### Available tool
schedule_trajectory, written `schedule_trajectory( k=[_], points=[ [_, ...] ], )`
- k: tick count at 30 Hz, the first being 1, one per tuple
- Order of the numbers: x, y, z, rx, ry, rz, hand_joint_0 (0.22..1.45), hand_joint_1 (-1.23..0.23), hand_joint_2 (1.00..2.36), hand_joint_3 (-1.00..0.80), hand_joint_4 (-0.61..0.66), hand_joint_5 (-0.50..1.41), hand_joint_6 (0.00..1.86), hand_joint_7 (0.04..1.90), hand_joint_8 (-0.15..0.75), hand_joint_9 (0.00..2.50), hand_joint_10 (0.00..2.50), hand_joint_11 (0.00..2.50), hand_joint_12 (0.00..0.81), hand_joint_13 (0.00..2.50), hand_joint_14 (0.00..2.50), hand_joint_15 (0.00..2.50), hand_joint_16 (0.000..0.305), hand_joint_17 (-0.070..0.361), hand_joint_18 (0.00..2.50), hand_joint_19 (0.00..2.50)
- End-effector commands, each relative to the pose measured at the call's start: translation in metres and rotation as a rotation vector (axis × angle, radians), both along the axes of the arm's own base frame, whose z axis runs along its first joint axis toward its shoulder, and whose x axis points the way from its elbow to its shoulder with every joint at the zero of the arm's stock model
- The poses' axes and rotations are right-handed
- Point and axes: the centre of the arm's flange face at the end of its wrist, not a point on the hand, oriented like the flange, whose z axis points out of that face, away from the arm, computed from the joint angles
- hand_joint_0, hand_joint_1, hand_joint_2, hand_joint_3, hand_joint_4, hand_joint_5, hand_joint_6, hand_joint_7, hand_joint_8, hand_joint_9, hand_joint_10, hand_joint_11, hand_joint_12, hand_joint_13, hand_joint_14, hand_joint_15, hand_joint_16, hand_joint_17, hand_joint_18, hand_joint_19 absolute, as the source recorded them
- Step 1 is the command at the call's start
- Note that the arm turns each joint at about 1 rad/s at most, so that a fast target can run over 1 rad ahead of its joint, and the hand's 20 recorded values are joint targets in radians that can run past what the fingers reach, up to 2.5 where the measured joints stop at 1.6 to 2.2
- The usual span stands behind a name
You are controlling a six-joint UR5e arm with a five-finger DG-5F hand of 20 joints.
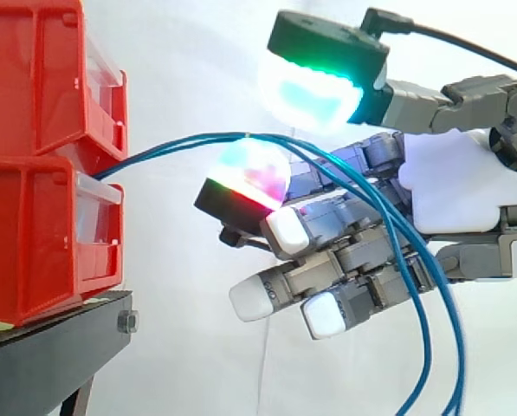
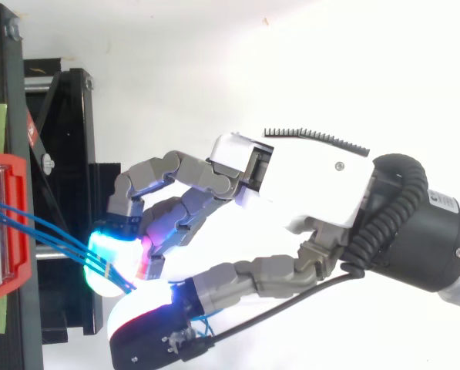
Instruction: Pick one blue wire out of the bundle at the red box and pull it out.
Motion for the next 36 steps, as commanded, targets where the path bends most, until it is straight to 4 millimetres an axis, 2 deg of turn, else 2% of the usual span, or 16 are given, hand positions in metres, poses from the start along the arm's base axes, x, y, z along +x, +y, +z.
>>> schedule_trajectory(
  k=[1, 4, 6, 7, 11, 15, 22, 23, 25, 28, 32, 36],
  points=[
    [-0.0017, -0.0008, -0.0012, 0.004, 0.014, 0.000, 0.48, -0.66, 1.00, -0.50, 0.27, -0.19, 0.87, 1.03, 0.433, 0.84, 0.01, 0.66, 0.524, 0.79, 0.01, 0.39, 0.069, 0.155, 0.89, 0.50],
    [-0.0033, -0.0001, 0.0001, 0.011, 0.019, 0.001, 0.52, -0.54, 1.00, -0.50, 0.26, -0.17, 0.87, 1.10, 0.436, 0.93, 0.02, 0.66, 0.516, 0.82, 0.01, 0.40, 0.067, 0.150, 0.90, 0.53],
    [-0.0035, -0.0013, 0.0000, 0.012, 0.020, -0.001, 0.55, -0.56, 1.01, -0.44, 0.25, -0.16, 0.87, 1.12, 0.434, 0.95, 0.01, 0.66, 0.509, 0.82, 0.01, 0.40, 0.064, 0.145, 0.90, 0.54],
    [-0.0036, -0.0002, -0.0001, 0.013, 0.021, 0.001, 0.58, -0.60, 1.01, -0.37, 0.25, -0.16, 0.88, 1.14, 0.434, 0.95, 0.02, 0.67, 0.501, 0.83, 0.01, 0.40, 0.063, 0.142, 0.89, 0.53],
    [-0.0034, 0.0000, -0.0013, 0.013, 0.023, 0.002, 0.59, -0.70, 1.02, -0.27, 0.26, -0.16, 0.89, 1.21, 0.427, 0.97, 0.02, 0.69, 0.500, 0.84, 0.01, 0.40, 0.062, 0.140, 0.90, 0.53],
    [-0.0036, -0.0012, -0.0001, 0.013, 0.021, 0.001, 0.64, -0.80, 1.02, -0.21, 0.19, -0.17, 0.92, 1.20, 0.414, 0.95, 0.02, 0.71, 0.493, 0.84, 0.01, 0.40, 0.061, 0.137, 0.90, 0.52],
    [-0.0034, 0.0000, 0.0000, 0.014, 0.020, 0.002, 0.72, -0.86, 1.02, -0.26, 0.07, -0.20, 0.94, 1.17, 0.401, 0.91, 0.02, 0.71, 0.489, 0.84, 0.01, 0.39, 0.060, 0.134, 0.88, 0.49],
    [-0.0034, 0.0000, 0.0000, 0.014, 0.020, 0.002, 0.73, -0.87, 1.02, -0.27, 0.09, -0.21, 0.94, 1.17, 0.391, 0.87, 0.02, 0.71, 0.487, 0.83, 0.01, 0.39, 0.060, 0.134, 0.88, 0.49],
    [-0.0035, -0.0010, -0.0001, 0.013, 0.021, 0.002, 0.79, -0.89, 1.02, -0.24, 0.22, -0.22, 0.94, 1.10, 0.383, 0.82, 0.02, 0.69, 0.476, 0.81, 0.01, 0.39, 0.059, 0.133, 0.84, 0.50],
    [-0.0035, -0.0010, -0.0001, 0.013, 0.021, 0.002, 0.81, -0.88, 1.02, -0.22, 0.26, -0.23, 0.94, 1.04, 0.378, 0.78, 0.01, 0.68, 0.474, 0.80, 0.01, 0.39, 0.059, 0.133, 0.83, 0.51],
    [-0.0035, -0.0010, -0.0001, 0.013, 0.021, 0.002, 0.84, -0.87, 1.01, -0.33, 0.26, -0.23, 0.93, 1.02, 0.369, 0.73, 0.02, 0.66, 0.468, 0.77, 0.01, 0.39, 0.059, 0.132, 0.81, 0.51],
    [-0.0035, -0.0010, -0.0001, 0.013, 0.021, 0.002, 0.87, -0.86, 1.01, -0.31, 0.25, -0.22, 0.94, 1.01, 0.379, 0.79, 0.02, 0.79, 0.468, 0.76, 0.01, 0.40, 0.058, 0.131, 0.79, 0.55]
  ],
)
